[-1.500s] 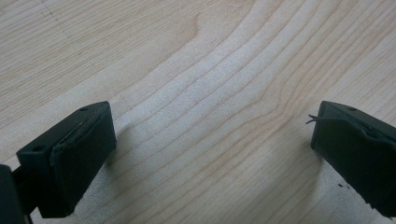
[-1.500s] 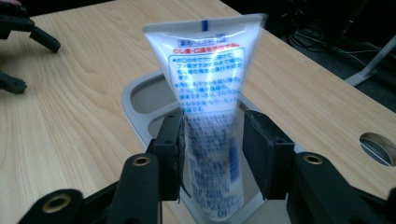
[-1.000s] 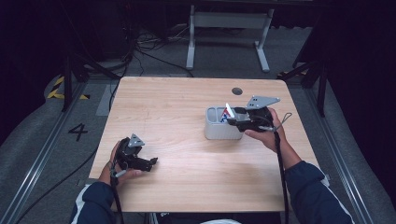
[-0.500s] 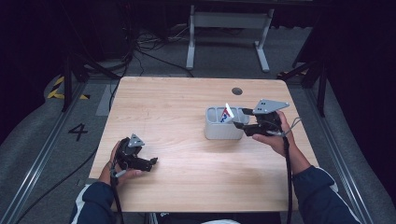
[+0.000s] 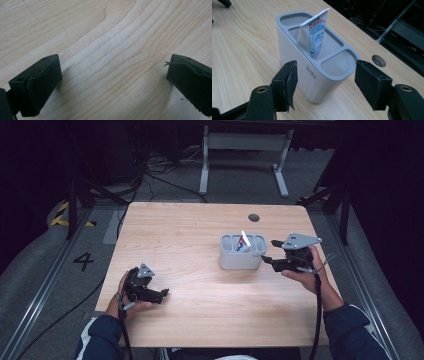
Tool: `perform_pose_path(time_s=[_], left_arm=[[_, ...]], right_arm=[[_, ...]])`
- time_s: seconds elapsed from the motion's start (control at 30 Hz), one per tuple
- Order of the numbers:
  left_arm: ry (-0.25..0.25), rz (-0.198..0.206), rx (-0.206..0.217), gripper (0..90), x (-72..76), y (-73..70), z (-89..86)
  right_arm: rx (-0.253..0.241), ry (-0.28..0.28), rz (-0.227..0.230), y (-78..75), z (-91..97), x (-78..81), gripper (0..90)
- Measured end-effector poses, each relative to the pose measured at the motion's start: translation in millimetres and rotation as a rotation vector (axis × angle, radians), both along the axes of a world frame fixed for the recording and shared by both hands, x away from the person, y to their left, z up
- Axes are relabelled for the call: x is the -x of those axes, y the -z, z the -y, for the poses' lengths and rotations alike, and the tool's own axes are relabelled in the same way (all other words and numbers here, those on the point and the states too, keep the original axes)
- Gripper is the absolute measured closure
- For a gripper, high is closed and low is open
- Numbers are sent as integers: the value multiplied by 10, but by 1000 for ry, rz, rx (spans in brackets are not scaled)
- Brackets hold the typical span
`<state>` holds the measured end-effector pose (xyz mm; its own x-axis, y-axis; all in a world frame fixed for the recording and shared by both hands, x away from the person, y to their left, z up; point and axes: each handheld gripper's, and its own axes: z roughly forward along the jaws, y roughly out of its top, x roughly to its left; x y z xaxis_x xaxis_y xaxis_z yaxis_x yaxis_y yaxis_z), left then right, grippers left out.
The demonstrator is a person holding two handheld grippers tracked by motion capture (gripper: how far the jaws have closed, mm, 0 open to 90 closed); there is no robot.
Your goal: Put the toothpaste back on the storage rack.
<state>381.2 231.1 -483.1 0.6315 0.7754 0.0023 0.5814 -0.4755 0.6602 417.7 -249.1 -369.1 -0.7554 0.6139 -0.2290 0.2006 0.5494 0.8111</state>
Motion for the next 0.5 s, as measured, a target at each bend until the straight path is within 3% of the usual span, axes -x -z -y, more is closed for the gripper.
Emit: perform_pose_path(time_s=[0.5], left_arm=[[-10,-9,8,3,10,2,6]], right_arm=[[25,65,0,148,421,161,308]])
